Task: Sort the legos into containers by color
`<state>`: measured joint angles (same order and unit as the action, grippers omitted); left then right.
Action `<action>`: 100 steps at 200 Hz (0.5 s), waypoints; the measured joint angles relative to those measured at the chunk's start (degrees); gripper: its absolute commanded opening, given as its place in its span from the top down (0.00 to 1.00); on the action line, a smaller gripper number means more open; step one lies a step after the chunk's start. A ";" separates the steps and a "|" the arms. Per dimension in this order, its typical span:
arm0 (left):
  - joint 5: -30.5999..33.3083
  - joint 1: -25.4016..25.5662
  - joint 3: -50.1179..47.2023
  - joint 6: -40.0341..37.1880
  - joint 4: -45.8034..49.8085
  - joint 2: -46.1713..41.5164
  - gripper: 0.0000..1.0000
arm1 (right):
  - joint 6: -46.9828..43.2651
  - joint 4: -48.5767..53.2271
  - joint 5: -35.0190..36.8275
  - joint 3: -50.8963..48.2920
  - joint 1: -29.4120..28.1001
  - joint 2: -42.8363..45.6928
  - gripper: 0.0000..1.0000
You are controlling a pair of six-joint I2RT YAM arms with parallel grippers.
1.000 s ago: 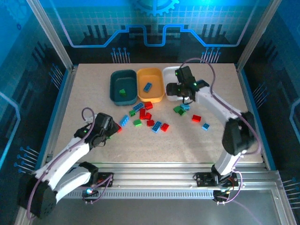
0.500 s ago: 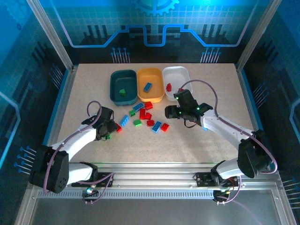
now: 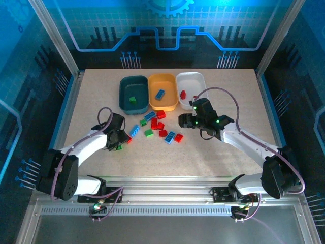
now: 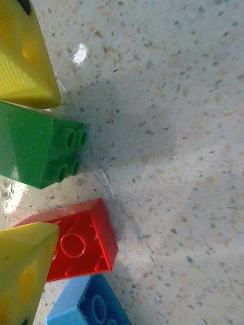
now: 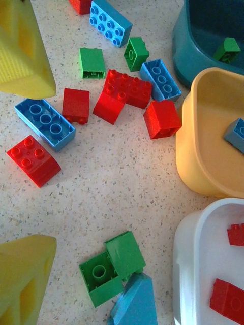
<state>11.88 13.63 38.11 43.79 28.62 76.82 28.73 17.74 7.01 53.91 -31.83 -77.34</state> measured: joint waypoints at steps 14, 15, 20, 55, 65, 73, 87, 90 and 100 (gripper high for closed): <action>-0.42 -0.02 0.00 0.46 -0.33 0.20 0.44 | 0.00 -0.37 0.00 -0.37 0.00 0.11 0.28; -0.44 -0.02 0.00 0.44 -0.35 0.20 0.44 | 0.00 -0.37 0.00 -0.37 0.00 0.11 0.28; -0.63 -0.02 0.00 0.81 -0.44 0.20 0.47 | 0.00 -0.39 0.00 -0.52 0.00 0.22 0.28; -1.55 0.07 -0.28 1.29 -0.52 0.26 0.60 | 0.00 -0.74 0.00 -1.01 0.00 0.83 0.29; -1.68 0.20 -0.59 1.38 -0.66 0.26 0.61 | 0.02 -0.76 0.00 -1.01 0.00 0.85 0.29; -1.66 0.28 -0.66 1.31 -0.68 0.00 0.62 | 0.00 -0.85 0.00 -1.01 0.00 0.85 0.29; -1.68 0.39 -0.76 1.31 -0.63 -0.31 0.66 | 0.00 -0.94 0.00 -1.01 0.00 0.85 0.29; -1.66 0.42 -0.76 1.29 -0.63 -0.37 0.67 | 0.00 -0.96 0.00 -1.01 0.00 0.85 0.29; -1.68 0.48 -0.76 1.33 -0.61 -0.48 0.69 | 0.00 -0.96 0.00 -1.01 0.00 0.85 0.29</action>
<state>10.20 14.11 37.34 45.12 28.01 76.34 28.73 16.78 7.01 52.90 -31.83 -76.49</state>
